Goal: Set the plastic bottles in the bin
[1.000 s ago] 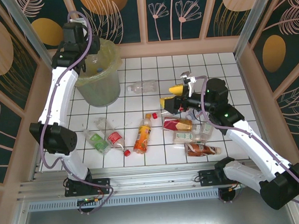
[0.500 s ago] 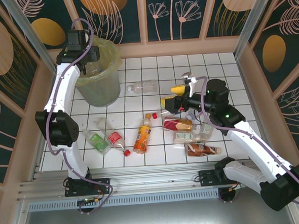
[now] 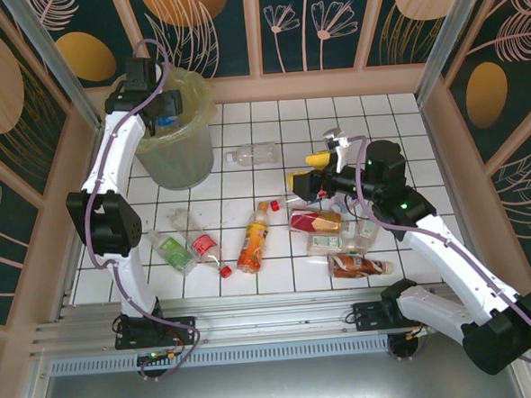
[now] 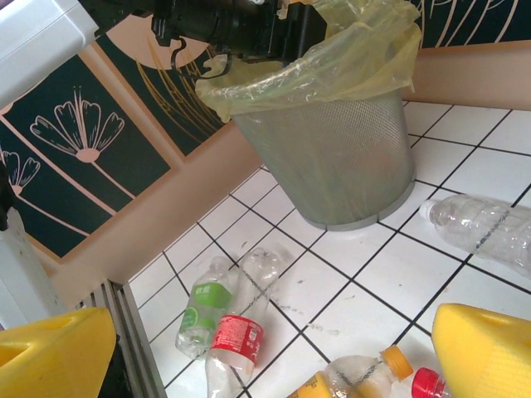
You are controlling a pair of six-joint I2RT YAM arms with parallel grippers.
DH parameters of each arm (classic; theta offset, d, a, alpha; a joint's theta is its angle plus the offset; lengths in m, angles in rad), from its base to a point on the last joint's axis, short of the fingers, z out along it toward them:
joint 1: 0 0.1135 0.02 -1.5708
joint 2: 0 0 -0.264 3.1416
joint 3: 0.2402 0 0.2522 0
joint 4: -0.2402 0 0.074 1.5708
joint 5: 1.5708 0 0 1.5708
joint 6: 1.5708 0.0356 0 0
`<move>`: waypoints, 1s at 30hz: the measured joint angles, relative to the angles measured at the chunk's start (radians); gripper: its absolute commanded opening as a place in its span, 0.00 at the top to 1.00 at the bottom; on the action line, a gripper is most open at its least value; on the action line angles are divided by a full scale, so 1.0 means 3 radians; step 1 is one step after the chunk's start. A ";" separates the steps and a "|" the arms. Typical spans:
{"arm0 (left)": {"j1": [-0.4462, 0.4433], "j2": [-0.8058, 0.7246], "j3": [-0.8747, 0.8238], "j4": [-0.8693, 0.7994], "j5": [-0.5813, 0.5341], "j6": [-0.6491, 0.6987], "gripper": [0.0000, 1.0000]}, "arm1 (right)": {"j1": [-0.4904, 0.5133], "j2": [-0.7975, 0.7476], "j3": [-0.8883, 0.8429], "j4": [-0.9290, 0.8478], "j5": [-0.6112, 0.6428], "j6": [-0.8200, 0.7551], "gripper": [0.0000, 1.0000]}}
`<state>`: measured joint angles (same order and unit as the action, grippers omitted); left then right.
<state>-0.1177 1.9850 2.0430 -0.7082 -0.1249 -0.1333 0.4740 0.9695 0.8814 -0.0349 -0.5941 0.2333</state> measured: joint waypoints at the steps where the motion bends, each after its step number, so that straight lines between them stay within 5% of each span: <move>1: 0.0000 -0.0001 -0.0015 0.0001 0.0015 -0.0009 0.21 | 0.0000 0.0000 0.0000 0.0000 0.0004 0.0000 0.02; 8: 0.0000 -0.0071 -0.0122 -0.0019 0.0062 -0.0098 0.01 | 0.0000 0.0000 0.0000 -0.0003 0.0209 0.0001 0.03; 19: 0.0000 -0.1101 -0.0772 0.0298 0.0390 -0.0252 0.01 | 0.0000 0.0052 0.0000 -0.0273 0.0790 0.0003 0.08; 24: 0.0004 -0.1816 -0.1455 0.0699 0.0974 -0.0416 0.01 | 0.0004 0.0163 -0.0001 -0.0462 0.0895 0.0004 0.10; 30: 0.0006 -0.2488 -0.2628 0.1415 0.2124 -0.0778 0.01 | 0.0056 0.0254 -0.0065 -0.0711 0.0985 0.0024 0.14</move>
<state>-0.1158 1.2385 1.2545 -0.2836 0.5121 -0.3668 0.4908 1.0458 0.8619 -0.2481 -0.2985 0.2405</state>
